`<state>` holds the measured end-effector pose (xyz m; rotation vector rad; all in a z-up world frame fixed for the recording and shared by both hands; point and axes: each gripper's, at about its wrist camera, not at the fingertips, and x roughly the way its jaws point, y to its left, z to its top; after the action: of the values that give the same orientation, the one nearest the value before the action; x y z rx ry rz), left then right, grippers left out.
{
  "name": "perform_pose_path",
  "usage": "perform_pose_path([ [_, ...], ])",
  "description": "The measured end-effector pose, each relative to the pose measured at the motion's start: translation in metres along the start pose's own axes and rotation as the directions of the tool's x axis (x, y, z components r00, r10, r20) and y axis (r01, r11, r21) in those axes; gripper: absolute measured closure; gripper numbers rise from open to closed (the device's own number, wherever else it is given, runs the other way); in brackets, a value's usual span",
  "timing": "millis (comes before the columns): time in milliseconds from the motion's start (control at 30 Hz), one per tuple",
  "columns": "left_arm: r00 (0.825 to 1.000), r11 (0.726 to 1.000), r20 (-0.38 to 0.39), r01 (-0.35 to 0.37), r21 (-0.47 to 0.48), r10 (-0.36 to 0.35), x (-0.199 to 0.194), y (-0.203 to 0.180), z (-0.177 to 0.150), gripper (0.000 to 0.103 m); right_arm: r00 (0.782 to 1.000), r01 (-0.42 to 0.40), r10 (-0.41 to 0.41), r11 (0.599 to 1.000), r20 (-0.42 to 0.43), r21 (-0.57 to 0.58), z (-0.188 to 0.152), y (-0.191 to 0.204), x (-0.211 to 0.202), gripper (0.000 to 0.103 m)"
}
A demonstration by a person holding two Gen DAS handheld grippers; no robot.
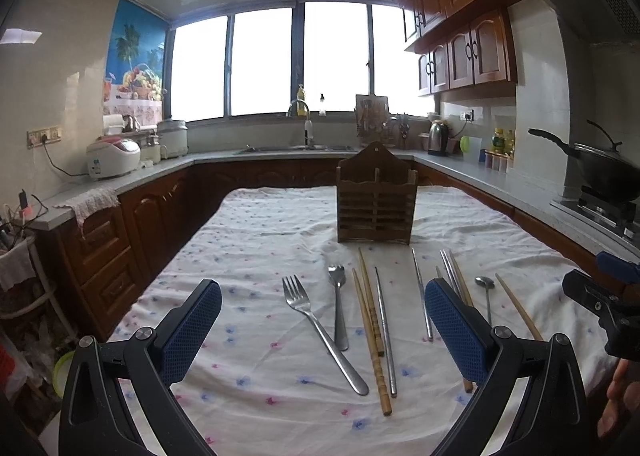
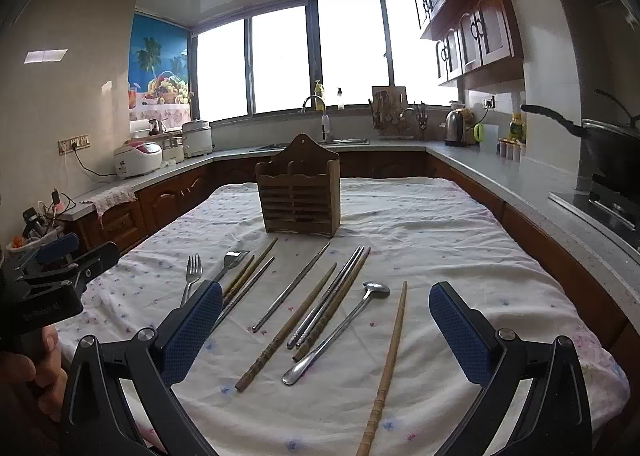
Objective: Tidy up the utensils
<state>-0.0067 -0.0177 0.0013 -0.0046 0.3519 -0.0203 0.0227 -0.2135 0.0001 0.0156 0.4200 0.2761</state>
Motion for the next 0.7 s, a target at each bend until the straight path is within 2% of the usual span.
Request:
perform_pose_path([
  [267, 0.993, 0.999, -0.103, 0.05, -0.017, -0.051, 0.032, 0.006, 0.021, 0.001, 0.997, 0.002, 0.001, 0.999, -0.073, 0.044, 0.011, -0.013, 0.026, 0.0],
  [600, 0.971, 0.994, -0.214, 0.098, -0.055, -0.107, 0.091, 0.021, 0.061, 0.001, 0.982, 0.036, -0.01, 0.99, -0.19, 0.135, 0.023, -0.045, 0.072, 0.0],
  [700, 0.966, 0.993, -0.233, 0.101, -0.053, -0.111, 0.109, 0.025, 0.071, 0.004, 0.974, 0.043, -0.006, 0.987, -0.227, 0.158, 0.028, -0.051, 0.089, 0.008],
])
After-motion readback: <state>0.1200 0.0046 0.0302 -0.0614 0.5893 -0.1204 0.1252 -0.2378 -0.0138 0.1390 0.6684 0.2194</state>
